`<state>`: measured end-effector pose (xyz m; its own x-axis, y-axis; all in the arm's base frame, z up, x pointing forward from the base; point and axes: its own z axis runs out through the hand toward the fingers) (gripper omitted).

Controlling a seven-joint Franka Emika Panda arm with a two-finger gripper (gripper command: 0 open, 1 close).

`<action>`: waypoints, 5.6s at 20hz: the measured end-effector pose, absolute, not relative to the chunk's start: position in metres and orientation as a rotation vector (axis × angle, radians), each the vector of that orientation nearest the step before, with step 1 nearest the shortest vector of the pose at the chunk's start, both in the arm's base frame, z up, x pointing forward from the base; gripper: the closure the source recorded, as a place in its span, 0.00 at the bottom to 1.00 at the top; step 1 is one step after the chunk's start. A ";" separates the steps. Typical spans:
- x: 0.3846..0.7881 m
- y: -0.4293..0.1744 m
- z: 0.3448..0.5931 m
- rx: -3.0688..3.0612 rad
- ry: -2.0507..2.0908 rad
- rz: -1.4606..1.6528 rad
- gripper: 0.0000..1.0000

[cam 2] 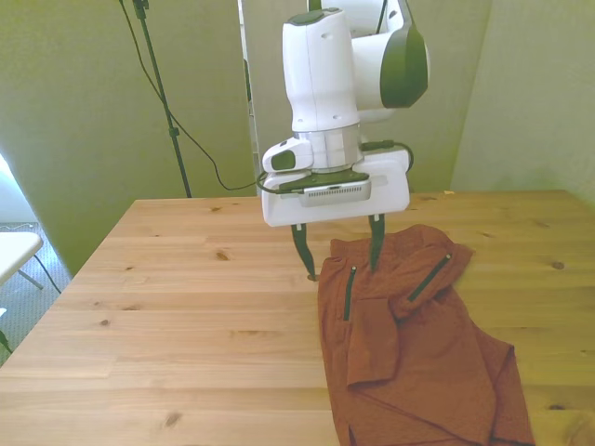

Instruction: Unfold the shorts

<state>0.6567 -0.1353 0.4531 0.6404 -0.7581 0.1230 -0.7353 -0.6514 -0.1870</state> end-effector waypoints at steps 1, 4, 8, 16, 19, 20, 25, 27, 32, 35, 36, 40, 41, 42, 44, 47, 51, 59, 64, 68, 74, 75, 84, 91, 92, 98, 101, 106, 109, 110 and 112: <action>0.661 -0.137 0.448 -2.749 1.309 -0.306 0.00; 0.674 -0.132 0.434 -2.753 1.508 -0.338 0.00; 0.692 -0.117 0.423 -2.679 1.706 -0.333 0.00; 0.727 -0.103 0.403 -2.622 1.717 -0.337 0.00; 0.738 -0.100 0.393 -2.587 1.704 -0.335 0.00; 0.741 -0.098 0.390 -2.577 1.696 -0.325 0.00; 0.748 -0.091 0.373 -2.570 1.667 -0.281 1.00; 0.750 -0.089 0.369 -2.570 1.640 -0.284 1.00; 0.752 -0.088 0.370 -2.562 1.603 -0.298 1.00; 0.752 -0.088 0.366 -2.567 1.597 -0.291 1.00; 0.752 -0.088 0.365 -2.568 1.595 -0.290 1.00; 0.752 -0.090 0.365 -2.571 1.587 -0.294 1.00; 0.752 -0.090 0.365 -2.571 1.586 -0.295 1.00; 0.752 -0.091 0.365 -2.571 1.586 -0.295 1.00; 0.752 -0.091 0.365 -2.572 1.584 -0.295 1.00; 0.752 -0.091 0.364 -2.573 1.585 -0.292 1.00; 0.751 -0.094 0.363 -2.565 1.589 -0.289 1.00; 0.751 -0.096 0.363 -2.562 1.588 -0.291 1.00; 0.751 -0.083 0.388 -2.547 1.542 -0.331 1.00; 0.744 -0.042 0.452 -2.498 1.425 -0.349 1.00; 0.743 0.025 0.523 -2.494 1.276 -0.383 1.00; 0.747 0.036 0.530 -2.496 1.256 -0.387 1.00; 0.788 0.134 0.470 -2.575 1.049 -0.270 0.00; 0.786 0.138 0.483 -2.562 0.940 -0.167 0.00; 0.786 0.135 0.484 -2.562 0.937 -0.169 0.00; 0.780 0.109 0.523 -2.533 0.881 -0.190 0.00; 0.770 0.091 0.555 -2.546 0.899 -0.221 0.00; 0.753 0.032 0.577 -2.679 1.135 -0.288 0.00; 0.738 0.000 0.577 -2.710 1.209 -0.229 0.00; 0.733 -0.009 0.578 -2.719 1.220 -0.214 0.00; 0.722 -0.025 0.577 -2.733 1.233 -0.187 0.00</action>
<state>0.7224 -0.0250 0.5775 0.6568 -0.7520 0.0563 -0.7349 -0.6550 -0.1754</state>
